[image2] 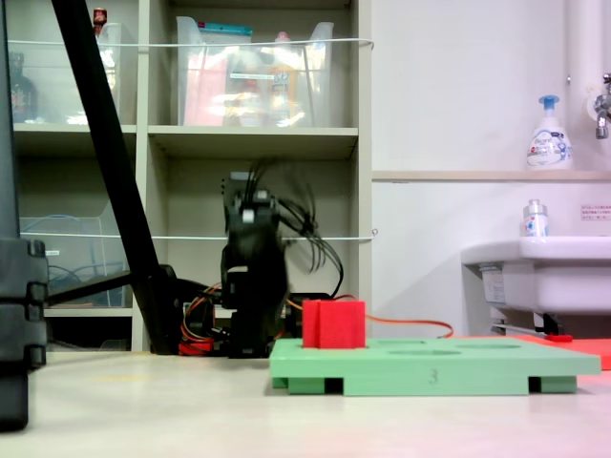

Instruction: Put the cross columnar block into the corresponding hole

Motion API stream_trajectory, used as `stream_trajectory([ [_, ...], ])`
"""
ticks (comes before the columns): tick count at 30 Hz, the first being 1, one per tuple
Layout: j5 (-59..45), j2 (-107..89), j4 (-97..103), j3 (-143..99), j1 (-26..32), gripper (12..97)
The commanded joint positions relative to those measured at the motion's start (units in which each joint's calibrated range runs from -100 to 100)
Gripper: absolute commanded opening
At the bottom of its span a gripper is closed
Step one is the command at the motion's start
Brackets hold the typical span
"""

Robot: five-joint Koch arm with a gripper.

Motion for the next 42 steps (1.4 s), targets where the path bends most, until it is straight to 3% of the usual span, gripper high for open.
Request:
stream_trajectory([
  [1, -0.9, -1.0, 24.3, -5.9, -0.5, 57.0],
  [10, -4.8, -1.0, 31.9, -30.7, -0.6, 56.8],
  [18, -5.3, -1.0, 20.3, -30.7, -1.0, 56.4],
  [21, -5.3, -1.0, 20.0, -30.7, -1.5, 50.6],
  [42, -6.2, -1.0, 20.2, -30.7, -3.1, 49.7],
])
